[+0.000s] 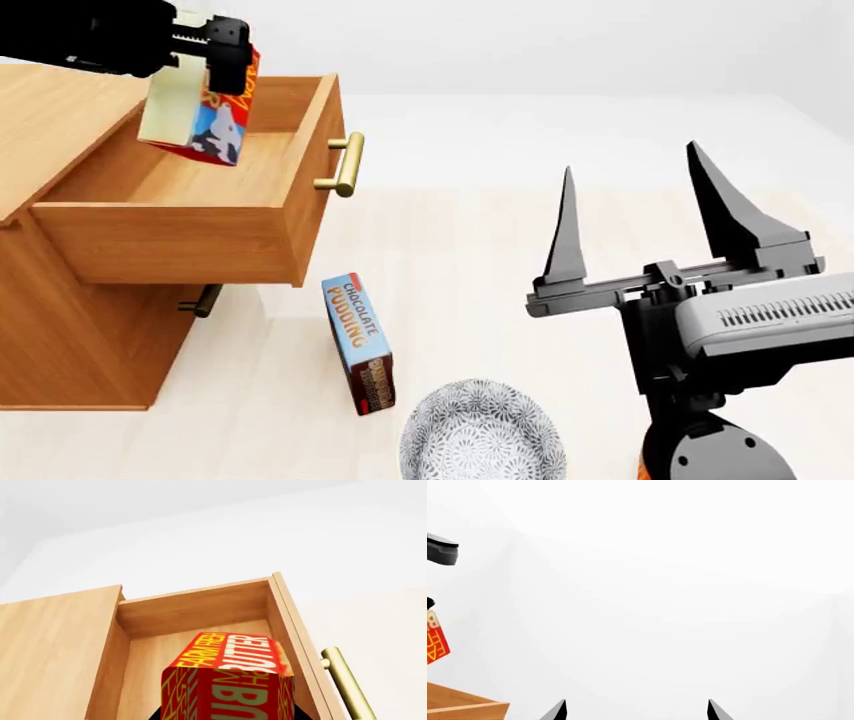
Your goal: Put the butter at the front in the top drawer of the cabinet and close it.
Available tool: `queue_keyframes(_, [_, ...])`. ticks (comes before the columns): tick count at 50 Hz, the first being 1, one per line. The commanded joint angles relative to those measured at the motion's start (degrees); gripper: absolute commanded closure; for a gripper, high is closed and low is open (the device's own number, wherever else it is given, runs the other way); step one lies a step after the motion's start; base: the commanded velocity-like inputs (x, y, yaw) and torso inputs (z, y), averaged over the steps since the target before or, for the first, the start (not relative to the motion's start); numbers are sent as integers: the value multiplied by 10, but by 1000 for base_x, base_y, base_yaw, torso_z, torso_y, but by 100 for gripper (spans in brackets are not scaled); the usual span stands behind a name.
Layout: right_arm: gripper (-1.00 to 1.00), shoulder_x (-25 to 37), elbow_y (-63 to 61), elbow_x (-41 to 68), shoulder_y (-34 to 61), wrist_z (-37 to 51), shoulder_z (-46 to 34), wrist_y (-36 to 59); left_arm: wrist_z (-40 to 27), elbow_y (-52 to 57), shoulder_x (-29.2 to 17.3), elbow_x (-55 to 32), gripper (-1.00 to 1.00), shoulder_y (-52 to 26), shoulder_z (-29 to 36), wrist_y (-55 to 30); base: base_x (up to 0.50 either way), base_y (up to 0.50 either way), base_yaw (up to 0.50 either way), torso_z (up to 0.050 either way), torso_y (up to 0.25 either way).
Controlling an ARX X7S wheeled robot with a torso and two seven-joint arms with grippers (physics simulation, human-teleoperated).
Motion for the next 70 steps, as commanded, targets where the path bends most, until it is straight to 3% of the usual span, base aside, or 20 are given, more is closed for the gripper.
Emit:
queue_keyframes(1, [-100, 3, -1, 1, -2, 2, -1, -1, 27, -57, 35, 105, 100, 37, -70, 46, 0, 0, 0, 0, 0])
queue_keyframes(14, [-100, 2, 4, -2, 4, 5, -6, 0, 56, -57, 47, 326, 100, 70, -257, 29, 0, 0, 0, 0, 2])
queue_keyframes(27, [-100, 5, 2, -3, 2, 8, -8, 0, 78, -57, 55, 470, 100, 81, -370, 21, 0, 0, 0, 1, 1])
queue_keyframes(42, [-100, 7, -1, -1, 3, 10, -10, 4, 80, -57, 60, 542, 100, 90, -437, 23, 0, 0, 0, 1, 1])
queue_keyframes(65, [-100, 14, -4, 2, -4, 13, -9, -1, 82, -57, 63, 574, 100, 98, -465, 25, 0, 0, 0, 0, 1])
queue_keyframes(66, [-100, 14, -4, 3, -5, 13, -10, -1, 82, -57, 63, 575, -100, 98, -465, 25, 0, 0, 0, 0, 0])
queue_keyframes(70, [-100, 14, -2, 2, -4, 13, -11, -2, 79, -57, 63, 576, -100, 98, -469, 26, 0, 0, 0, 0, 0])
